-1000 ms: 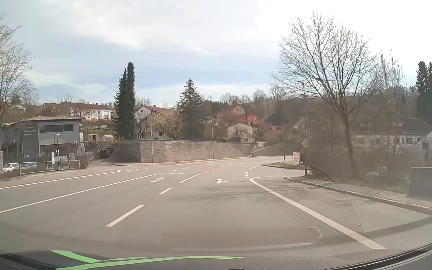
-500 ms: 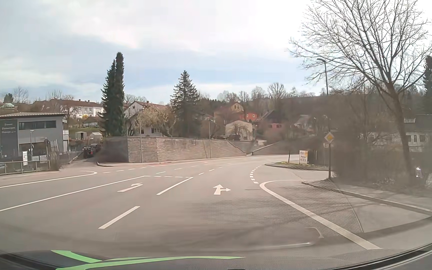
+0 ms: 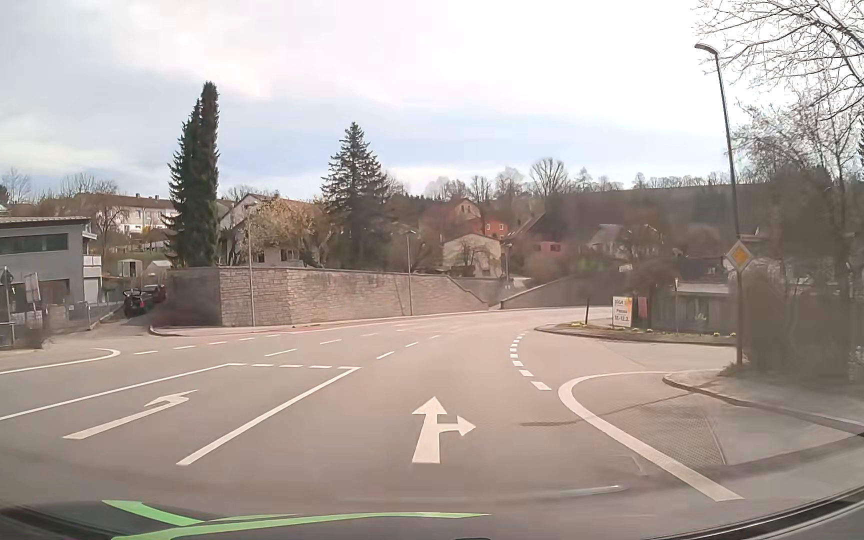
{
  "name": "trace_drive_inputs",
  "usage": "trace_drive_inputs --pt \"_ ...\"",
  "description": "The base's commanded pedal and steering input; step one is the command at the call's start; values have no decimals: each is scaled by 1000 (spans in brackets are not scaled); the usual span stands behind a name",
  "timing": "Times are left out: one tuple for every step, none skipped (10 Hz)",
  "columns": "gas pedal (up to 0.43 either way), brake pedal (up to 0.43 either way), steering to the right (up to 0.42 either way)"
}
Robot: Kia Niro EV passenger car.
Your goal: Follow the waypoints while adhering to traffic rules and regulations
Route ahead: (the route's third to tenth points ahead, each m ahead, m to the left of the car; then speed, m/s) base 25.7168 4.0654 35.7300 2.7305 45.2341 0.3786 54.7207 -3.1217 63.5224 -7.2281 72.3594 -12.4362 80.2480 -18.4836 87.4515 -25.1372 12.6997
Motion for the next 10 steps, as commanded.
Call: trace_drive_inputs --pt "0 43 14" --pt "0 43 15" --pt "0 43 17" --pt "0 43 18" --pt "0 49 18" --pt "0 61 20" --pt "0 67 20" --pt "0 73 21" --pt "0 73 22" --pt "0 73 24"
